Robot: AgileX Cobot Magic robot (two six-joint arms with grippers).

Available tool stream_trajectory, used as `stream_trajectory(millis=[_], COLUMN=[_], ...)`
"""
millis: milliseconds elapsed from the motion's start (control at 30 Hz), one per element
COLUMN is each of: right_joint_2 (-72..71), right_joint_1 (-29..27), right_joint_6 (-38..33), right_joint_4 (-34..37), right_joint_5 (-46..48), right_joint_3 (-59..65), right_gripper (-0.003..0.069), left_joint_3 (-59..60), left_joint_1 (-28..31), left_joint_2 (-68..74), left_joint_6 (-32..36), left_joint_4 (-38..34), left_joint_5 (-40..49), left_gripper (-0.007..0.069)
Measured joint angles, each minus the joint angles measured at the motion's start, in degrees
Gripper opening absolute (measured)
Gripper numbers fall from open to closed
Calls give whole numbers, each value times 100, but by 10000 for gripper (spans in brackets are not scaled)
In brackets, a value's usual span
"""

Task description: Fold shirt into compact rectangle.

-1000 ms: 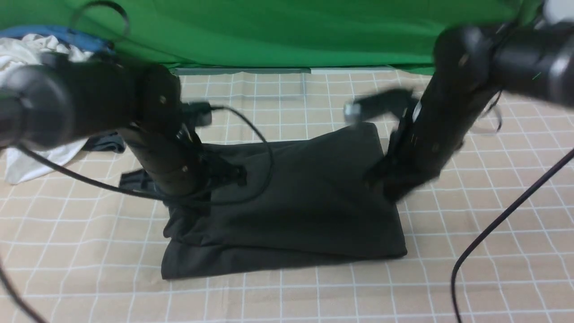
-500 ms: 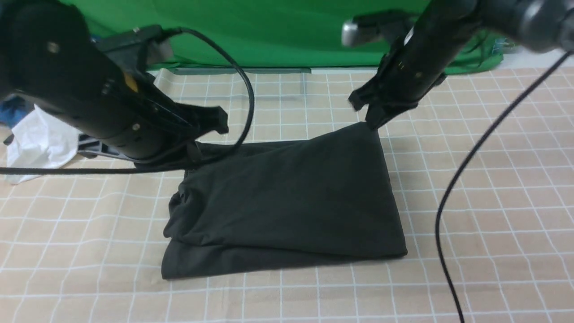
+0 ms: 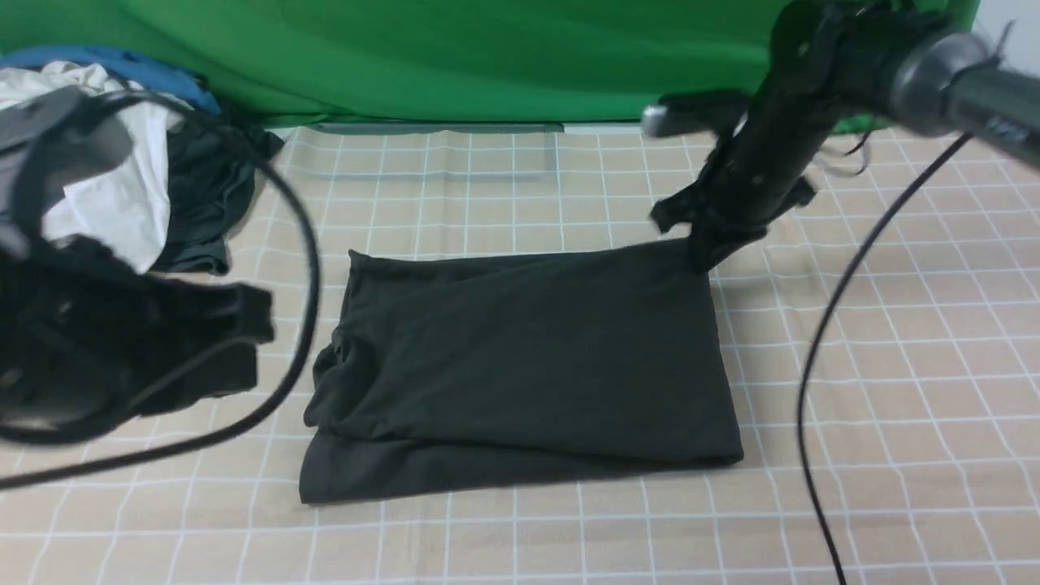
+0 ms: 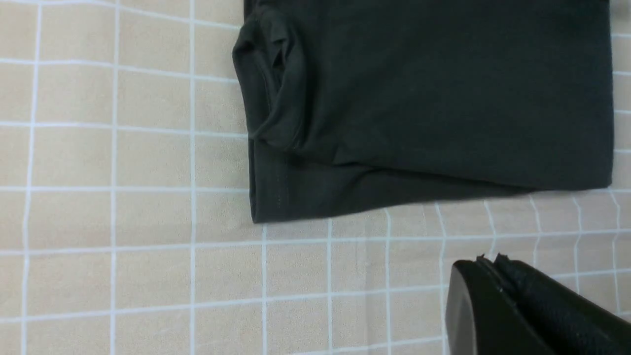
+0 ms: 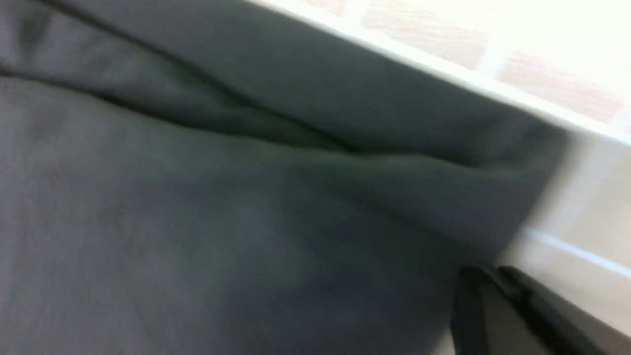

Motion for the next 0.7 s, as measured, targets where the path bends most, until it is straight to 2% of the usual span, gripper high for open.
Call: stream_trajectory(millis=[200,300,367,467,500,600,700], right_joint_2=[-1714,-2541,-3601,-4689,-5517,-6375,-8022], right_joint_1=[-324,-361,-369,-369,-369,-369,-369], right_joint_6=[-117,-117,-117,-117,-137,-222,-271], right_joint_4=[-139,-295,-423,-457,-471,-483,-483], right_joint_5=[228,164,-87,-520,-993,-1591,-2727], right_joint_3=[-3,161,591,1160,1828,2537,3958], right_gripper=[37,37,37,37,37,37,37], left_joint_3=[49,68,153,263,399,547,820], left_joint_1=[0,0,0,0,0,0,0], left_joint_2=[-785,-1020,-1298,-1521,-1709,-1864,-2046], left_joint_6=[-161,-169,-169,-169,-169,-169,-169], left_joint_4=[0,0,0,0,0,5,40], left_joint_5=[-59,-86,-98,-98,-101,-101,-194], left_gripper=[13,13,13,13,13,13,13])
